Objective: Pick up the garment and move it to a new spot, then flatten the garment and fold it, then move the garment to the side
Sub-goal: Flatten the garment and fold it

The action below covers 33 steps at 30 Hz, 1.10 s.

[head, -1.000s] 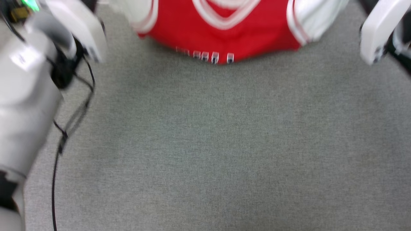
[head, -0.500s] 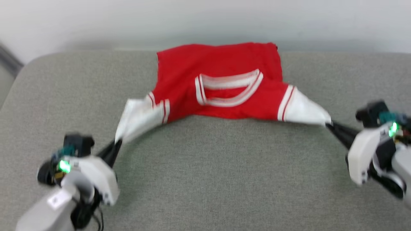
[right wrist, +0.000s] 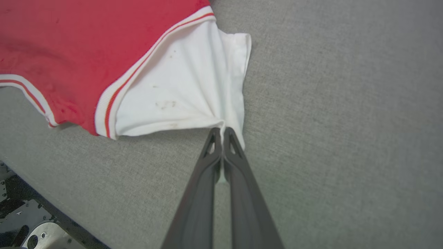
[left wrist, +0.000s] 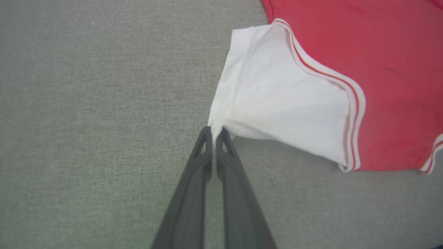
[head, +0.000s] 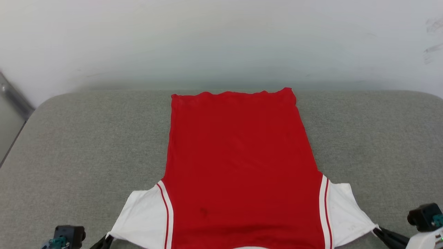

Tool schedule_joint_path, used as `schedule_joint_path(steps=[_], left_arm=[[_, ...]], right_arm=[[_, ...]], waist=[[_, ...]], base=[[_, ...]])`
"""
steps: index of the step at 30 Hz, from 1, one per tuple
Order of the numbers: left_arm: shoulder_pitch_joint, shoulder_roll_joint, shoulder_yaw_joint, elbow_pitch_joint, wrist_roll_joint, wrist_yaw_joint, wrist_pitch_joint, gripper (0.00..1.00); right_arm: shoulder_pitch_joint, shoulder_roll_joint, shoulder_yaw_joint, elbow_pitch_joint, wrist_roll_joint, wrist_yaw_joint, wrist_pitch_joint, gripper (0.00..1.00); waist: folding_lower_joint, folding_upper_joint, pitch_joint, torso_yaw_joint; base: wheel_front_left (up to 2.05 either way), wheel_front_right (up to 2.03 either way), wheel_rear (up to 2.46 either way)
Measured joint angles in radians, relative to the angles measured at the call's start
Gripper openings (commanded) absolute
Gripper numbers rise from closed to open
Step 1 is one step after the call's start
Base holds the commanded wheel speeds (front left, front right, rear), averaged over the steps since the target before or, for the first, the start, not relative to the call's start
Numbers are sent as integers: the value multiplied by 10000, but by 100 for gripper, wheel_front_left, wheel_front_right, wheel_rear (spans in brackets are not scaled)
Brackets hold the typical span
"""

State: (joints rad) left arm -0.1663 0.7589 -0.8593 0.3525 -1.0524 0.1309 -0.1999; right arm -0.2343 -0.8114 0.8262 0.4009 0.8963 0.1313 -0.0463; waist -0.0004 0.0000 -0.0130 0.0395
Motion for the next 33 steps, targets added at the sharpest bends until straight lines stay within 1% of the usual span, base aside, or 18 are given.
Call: schedule_joint_path(steps=[6,10,13,15,16,17,21,24,26,29,33], left_arm=[[1135,330,184,-669,-426,545,-161,0],[1656,541,221,-1129,-499,851,-267,0],[1749,596,215,-1448,-485,1018,-280,0],[1774,625,219,-1655,-418,1120,-280,0],[1771,625,213,-1756,-397,1175,-280,0],[1769,625,205,-1856,-337,1218,-278,0],[1540,617,176,-2255,-107,1352,-274,0],[1327,604,222,-2560,73,1476,-282,0],[1179,564,257,-2725,201,1542,-328,0],[950,451,295,-2970,437,1611,-389,0],[530,234,408,-3290,821,1684,-474,0]], right_arm=[[1899,-117,-1287,-897,-194,0,763,0],[3033,-109,-2111,-1455,-288,4,1618,0],[3562,-77,-2761,-1839,-581,4,2224,0],[3703,102,-3266,-2061,-761,4,2546,0],[3757,184,-3490,-2205,-915,2,2686,46],[3777,274,-3720,-2345,-1087,2,2788,100],[3715,433,-4696,-3093,-1603,-2,3275,100],[3188,445,-5536,-4002,-1745,-4,3630,100],[2520,420,-6126,-4658,-1925,-2,3858,100],[1359,284,-6692,-5369,-2176,-2,4362,100],[-643,121,-6861,-5496,-2251,-2,5434,100]], waist=[[0,0,-59,-145],[1,0,-37,-106],[2,0,-3,-35],[2,0,22,5],[3,0,34,24],[3,0,55,41],[3,0,237,140],[4,0,450,252],[4,0,634,335],[5,0,978,477],[5,0,1568,720]], base=[[0,0,0],[0,0,0],[0,0,0],[0,0,0],[0,0,0],[0,0,0],[0,0,0],[0,0,0],[0,0,0],[0,0,0],[0,0,0]])
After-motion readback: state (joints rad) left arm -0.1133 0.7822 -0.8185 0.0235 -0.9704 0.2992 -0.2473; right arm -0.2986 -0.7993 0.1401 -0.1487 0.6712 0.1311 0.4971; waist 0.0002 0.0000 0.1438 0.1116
